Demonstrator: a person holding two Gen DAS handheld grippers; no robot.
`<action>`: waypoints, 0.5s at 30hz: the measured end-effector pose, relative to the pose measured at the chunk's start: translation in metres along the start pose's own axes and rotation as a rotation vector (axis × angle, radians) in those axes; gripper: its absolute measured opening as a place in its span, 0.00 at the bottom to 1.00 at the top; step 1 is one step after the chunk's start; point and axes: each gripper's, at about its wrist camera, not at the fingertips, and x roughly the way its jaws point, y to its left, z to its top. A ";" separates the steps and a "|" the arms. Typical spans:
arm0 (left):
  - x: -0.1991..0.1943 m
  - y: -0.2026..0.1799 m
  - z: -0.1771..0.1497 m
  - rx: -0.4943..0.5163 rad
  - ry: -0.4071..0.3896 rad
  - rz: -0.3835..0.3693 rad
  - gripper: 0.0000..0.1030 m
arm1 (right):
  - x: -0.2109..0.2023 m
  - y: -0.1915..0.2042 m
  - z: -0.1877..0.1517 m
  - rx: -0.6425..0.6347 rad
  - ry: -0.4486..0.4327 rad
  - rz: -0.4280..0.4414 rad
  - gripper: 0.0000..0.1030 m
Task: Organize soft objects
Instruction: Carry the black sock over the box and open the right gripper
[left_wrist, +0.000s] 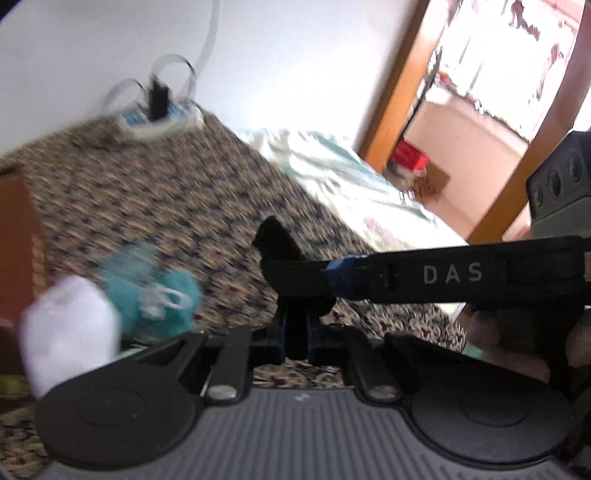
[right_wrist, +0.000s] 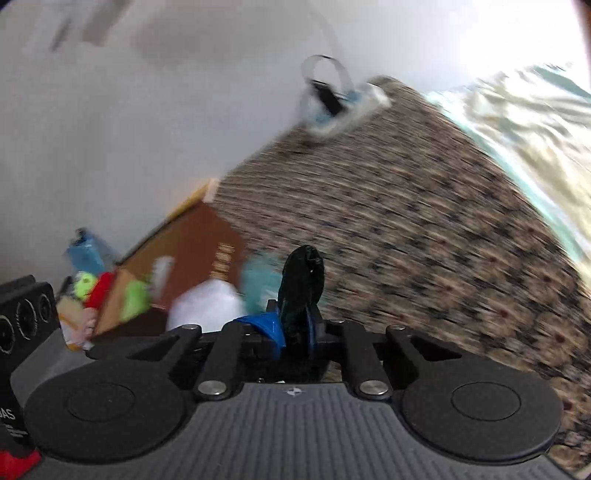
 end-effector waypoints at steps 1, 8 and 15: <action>-0.015 0.006 0.001 -0.006 -0.027 0.012 0.04 | 0.001 0.011 0.002 -0.012 -0.009 0.021 0.00; -0.101 0.061 0.004 -0.069 -0.171 0.111 0.04 | 0.033 0.101 0.016 -0.137 -0.032 0.181 0.00; -0.153 0.129 -0.004 -0.136 -0.238 0.218 0.04 | 0.090 0.175 0.020 -0.237 0.005 0.284 0.00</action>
